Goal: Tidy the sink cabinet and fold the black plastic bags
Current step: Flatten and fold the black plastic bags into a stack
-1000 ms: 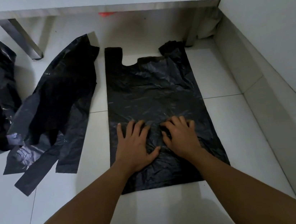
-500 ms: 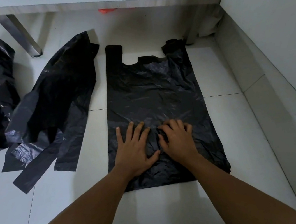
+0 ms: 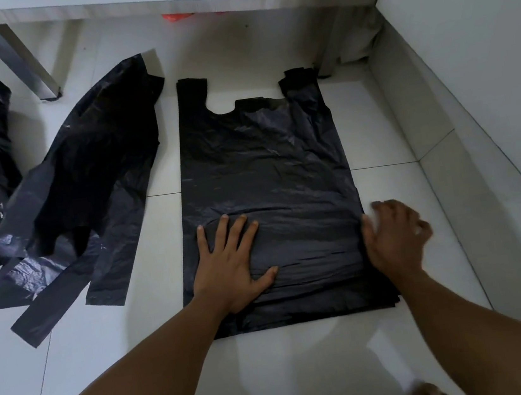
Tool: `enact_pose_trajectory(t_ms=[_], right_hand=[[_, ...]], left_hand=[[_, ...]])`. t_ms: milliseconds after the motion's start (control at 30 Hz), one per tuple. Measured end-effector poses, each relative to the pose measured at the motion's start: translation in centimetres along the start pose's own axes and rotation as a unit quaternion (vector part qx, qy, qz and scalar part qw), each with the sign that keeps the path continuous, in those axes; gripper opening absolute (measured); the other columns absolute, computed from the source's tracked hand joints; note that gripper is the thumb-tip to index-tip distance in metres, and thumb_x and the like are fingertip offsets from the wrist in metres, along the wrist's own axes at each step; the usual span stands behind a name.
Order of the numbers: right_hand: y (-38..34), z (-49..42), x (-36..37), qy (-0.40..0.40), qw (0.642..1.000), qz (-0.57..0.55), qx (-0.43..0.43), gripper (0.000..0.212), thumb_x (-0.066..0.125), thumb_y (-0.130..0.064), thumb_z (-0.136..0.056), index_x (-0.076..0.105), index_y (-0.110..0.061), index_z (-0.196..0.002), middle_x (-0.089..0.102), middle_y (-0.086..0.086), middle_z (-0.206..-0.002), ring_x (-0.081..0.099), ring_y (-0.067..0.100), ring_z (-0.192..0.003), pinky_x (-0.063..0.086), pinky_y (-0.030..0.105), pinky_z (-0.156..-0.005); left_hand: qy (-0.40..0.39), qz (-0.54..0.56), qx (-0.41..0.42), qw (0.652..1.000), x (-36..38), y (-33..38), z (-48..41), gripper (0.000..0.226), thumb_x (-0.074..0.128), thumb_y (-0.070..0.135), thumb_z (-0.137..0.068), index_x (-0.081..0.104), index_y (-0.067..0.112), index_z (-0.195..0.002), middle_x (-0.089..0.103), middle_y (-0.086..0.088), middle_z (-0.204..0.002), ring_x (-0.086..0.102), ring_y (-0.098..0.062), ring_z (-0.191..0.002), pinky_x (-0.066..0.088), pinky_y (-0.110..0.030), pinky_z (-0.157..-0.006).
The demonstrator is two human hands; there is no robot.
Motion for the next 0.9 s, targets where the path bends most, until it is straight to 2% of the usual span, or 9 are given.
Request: enact_pose_trajectory(t_ms=[167, 233, 333, 467, 600, 700, 767, 833, 900], right_hand=[[3.1, -2.0, -1.8, 0.033, 0.989, -0.054, 0.137, 0.043, 0.040, -0.044, -0.102, 0.051, -0.018, -0.134, 0.048, 0.014, -0.137, 0.037, 0.035, -0.129, 0.023, 0.058, -0.107], [0.8, -3.4, -2.4, 0.055, 0.989, -0.092, 0.097, 0.038, 0.042, -0.041, -0.102, 0.052, -0.020, -0.131, 0.051, 0.011, -0.134, 0.040, 0.033, -0.127, 0.025, 0.053, -0.105], [-4.6, -4.6, -2.2, 0.034, 0.995, -0.090, -0.040, 0.027, 0.047, -0.033, -0.099, 0.059, -0.022, -0.121, 0.054, 0.004, -0.128, 0.044, 0.026, -0.120, 0.028, 0.047, -0.099], [-10.0, -5.1, -1.1, -0.023, 0.987, -0.068, -0.141, 0.027, 0.045, -0.031, -0.099, 0.062, -0.027, -0.120, 0.054, -0.003, -0.128, 0.044, 0.020, -0.120, 0.026, 0.044, -0.097], [-10.9, -5.6, 0.2, -0.080, 0.987, -0.041, -0.131, 0.034, 0.041, -0.028, -0.100, 0.060, -0.027, -0.128, 0.052, -0.002, -0.132, 0.044, 0.022, -0.119, 0.026, 0.044, -0.095], [-10.9, -6.0, 0.1, -0.087, 0.987, -0.039, -0.128, 0.034, 0.041, -0.025, -0.099, 0.060, -0.027, -0.127, 0.052, -0.002, -0.132, 0.044, 0.022, -0.118, 0.024, 0.042, -0.091], [-10.8, -6.1, 0.1, -0.087, 0.987, -0.031, -0.130, 0.032, 0.042, -0.025, -0.098, 0.061, -0.027, -0.124, 0.053, -0.002, -0.130, 0.044, 0.022, -0.117, 0.021, 0.039, -0.085], [-10.8, -6.4, 0.2, -0.088, 0.987, -0.019, -0.130, 0.031, 0.042, -0.025, -0.098, 0.062, -0.028, -0.121, 0.053, -0.003, -0.127, 0.044, 0.022, -0.115, 0.018, 0.038, -0.082], [-11.0, -6.9, 0.1, -0.090, 0.988, -0.017, -0.122, 0.030, 0.042, -0.025, -0.098, 0.064, -0.028, -0.118, 0.054, -0.003, -0.125, 0.044, 0.022, -0.115, 0.020, 0.039, -0.084]], left_hand=[[0.006, 0.018, -0.001, 1.000, 0.1, 0.0, -0.1, 0.093, 0.023, 0.084, -0.087, 0.022, 0.026, -0.159, 0.020, -0.003, -0.165, 0.007, -0.030, -0.155, 0.000, -0.068, -0.118], [0.003, 0.028, -0.004, 1.000, 0.1, 0.0, -0.2, 0.093, 0.027, 0.085, -0.085, 0.023, 0.028, -0.158, 0.020, -0.001, -0.165, 0.006, -0.029, -0.155, -0.001, -0.068, -0.118], [-0.025, 0.047, -0.011, 0.999, -0.6, -0.2, -0.5, 0.097, 0.031, 0.088, -0.078, 0.022, 0.032, -0.157, 0.018, 0.002, -0.164, 0.003, -0.027, -0.154, -0.002, -0.067, -0.118], [-0.041, 0.033, -0.025, 0.998, -2.7, 0.2, -1.8, 0.093, 0.021, 0.095, -0.075, 0.037, 0.035, -0.143, 0.033, 0.001, -0.151, 0.022, -0.026, -0.145, 0.005, -0.072, -0.115], [-0.039, -0.008, -0.077, 0.996, -4.2, 1.4, -4.4, 0.092, 0.010, 0.092, -0.080, 0.051, 0.024, -0.126, 0.046, -0.008, -0.138, 0.034, -0.034, -0.136, -0.006, -0.074, -0.113], [0.027, 0.008, -0.087, 0.996, -4.9, 2.1, -7.5, 0.072, 0.027, 0.078, -0.090, 0.052, 0.017, -0.119, 0.052, -0.010, -0.128, 0.040, -0.035, -0.129, 0.003, -0.073, -0.114], [0.055, 0.022, -0.069, 0.996, -4.8, 1.9, -9.7, 0.065, 0.037, 0.070, -0.091, 0.049, 0.017, -0.126, 0.048, -0.011, -0.135, 0.037, -0.035, -0.133, 0.006, -0.073, -0.114], [0.042, 0.024, -0.053, 0.997, -4.2, 1.2, -11.6, 0.075, 0.034, 0.072, -0.090, 0.041, 0.019, -0.142, 0.037, -0.010, -0.152, 0.024, -0.036, -0.146, -0.002, -0.073, -0.115], [0.021, 0.014, -0.035, 0.999, -3.2, 0.7, -12.7, 0.085, 0.026, 0.080, -0.088, 0.031, 0.025, -0.153, 0.027, -0.007, -0.161, 0.012, -0.037, -0.151, -0.007, -0.073, -0.114]])
Point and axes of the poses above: each hand's wrist, its own z-axis away from the middle knuckle, its own x-axis out of the palm, y = z × x, the point moved 4 cm from there along -z, towards the middle knuckle
